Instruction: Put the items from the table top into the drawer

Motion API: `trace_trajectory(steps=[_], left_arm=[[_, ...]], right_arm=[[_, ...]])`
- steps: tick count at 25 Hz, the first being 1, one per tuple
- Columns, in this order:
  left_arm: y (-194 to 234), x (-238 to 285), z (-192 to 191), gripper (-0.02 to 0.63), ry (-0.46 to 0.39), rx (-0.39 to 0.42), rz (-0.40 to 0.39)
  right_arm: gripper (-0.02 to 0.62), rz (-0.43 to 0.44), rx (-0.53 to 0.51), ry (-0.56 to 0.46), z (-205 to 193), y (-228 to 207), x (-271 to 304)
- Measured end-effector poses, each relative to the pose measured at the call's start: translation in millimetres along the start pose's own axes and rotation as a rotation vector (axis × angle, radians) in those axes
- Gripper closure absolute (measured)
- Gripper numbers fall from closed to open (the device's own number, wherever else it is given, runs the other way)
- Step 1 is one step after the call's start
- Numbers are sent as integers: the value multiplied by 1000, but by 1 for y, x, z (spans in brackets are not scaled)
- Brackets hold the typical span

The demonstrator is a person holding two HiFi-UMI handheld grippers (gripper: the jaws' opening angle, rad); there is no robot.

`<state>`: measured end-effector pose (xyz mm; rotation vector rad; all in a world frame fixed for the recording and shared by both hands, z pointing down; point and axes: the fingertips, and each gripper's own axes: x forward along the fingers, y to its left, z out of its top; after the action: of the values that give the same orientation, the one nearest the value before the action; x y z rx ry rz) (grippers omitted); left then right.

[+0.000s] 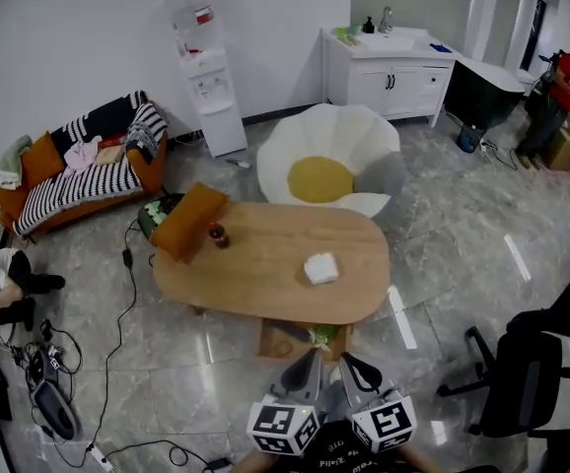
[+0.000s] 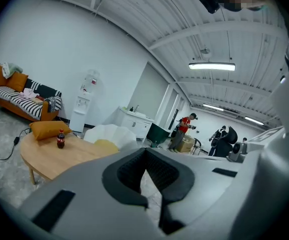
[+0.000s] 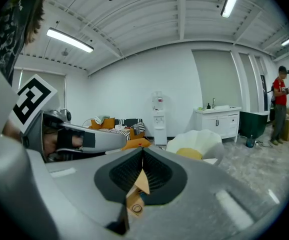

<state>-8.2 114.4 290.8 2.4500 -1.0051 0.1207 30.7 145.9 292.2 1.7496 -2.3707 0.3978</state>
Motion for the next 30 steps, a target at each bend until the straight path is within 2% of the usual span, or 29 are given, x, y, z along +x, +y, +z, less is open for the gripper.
trace_trajectory(steps=[5, 11, 16, 22, 30], left_arm=[[5, 27, 12, 597, -2, -23, 34], [9, 64, 21, 597, -5, 26, 92], [8, 97, 21, 597, 1, 11, 122], [15, 131, 21, 597, 17, 6, 140], [42, 160, 21, 597, 46, -5, 163]], right_arm=[[598, 10, -6, 25, 5, -34, 14], [598, 53, -11, 42, 17, -73, 39], [598, 95, -13, 69, 20, -104, 61], [598, 151, -2, 110, 21, -127, 88], [559, 152, 63, 155, 11, -149, 120]])
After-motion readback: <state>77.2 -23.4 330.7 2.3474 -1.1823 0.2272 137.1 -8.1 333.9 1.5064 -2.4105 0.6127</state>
